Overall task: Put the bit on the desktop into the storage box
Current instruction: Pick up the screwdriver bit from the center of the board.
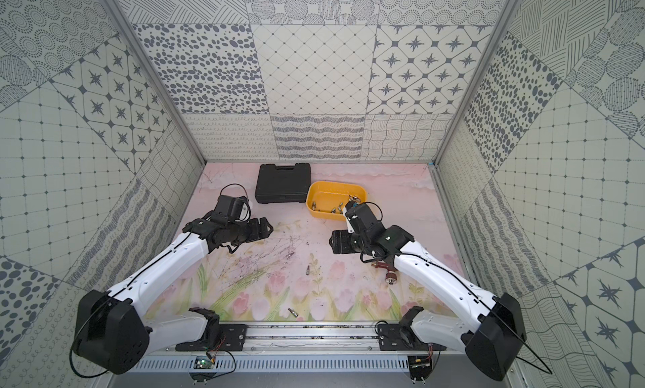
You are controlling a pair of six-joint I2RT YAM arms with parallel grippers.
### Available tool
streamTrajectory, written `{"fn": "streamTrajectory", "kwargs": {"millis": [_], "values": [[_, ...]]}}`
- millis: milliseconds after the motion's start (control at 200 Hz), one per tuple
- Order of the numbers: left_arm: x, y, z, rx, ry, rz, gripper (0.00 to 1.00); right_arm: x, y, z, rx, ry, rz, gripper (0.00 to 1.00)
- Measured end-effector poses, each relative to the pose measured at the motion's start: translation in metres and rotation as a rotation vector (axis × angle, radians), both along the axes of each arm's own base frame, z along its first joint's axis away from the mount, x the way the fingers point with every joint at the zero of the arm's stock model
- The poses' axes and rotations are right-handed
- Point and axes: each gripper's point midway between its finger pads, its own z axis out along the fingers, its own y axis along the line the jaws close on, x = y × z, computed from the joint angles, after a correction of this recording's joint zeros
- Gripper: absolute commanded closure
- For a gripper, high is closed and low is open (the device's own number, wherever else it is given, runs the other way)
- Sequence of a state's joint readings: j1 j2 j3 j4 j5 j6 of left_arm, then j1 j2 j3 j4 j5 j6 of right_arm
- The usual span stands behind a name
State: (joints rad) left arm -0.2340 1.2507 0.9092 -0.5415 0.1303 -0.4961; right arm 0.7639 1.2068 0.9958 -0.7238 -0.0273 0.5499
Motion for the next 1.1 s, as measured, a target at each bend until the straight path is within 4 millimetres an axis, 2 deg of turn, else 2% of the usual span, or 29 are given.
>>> {"fn": "streamTrajectory", "kwargs": {"millis": [225,445,605,715,860,1101], "values": [[0.001,0.032,-0.008,-0.08,0.047,0.141,0.08,-0.033,0.059,-0.022,-0.125,0.063,0.155,0.28],[-0.003,0.057,-0.017,-0.165,0.082,0.256,0.07,-0.077,0.123,-0.038,-0.206,0.094,0.337,0.28],[-0.003,0.067,-0.019,-0.214,0.09,0.305,0.07,-0.107,0.152,-0.054,-0.252,0.124,0.452,0.28],[-0.002,0.069,-0.019,-0.238,0.092,0.32,0.07,-0.127,0.16,-0.068,-0.288,0.155,0.516,0.3],[-0.002,0.069,-0.018,-0.261,0.095,0.325,0.07,-0.147,0.16,-0.091,-0.35,0.208,0.582,0.34],[0.001,0.069,-0.016,-0.272,0.084,0.332,0.07,-0.158,0.15,-0.109,-0.426,0.249,0.616,0.41]]}}
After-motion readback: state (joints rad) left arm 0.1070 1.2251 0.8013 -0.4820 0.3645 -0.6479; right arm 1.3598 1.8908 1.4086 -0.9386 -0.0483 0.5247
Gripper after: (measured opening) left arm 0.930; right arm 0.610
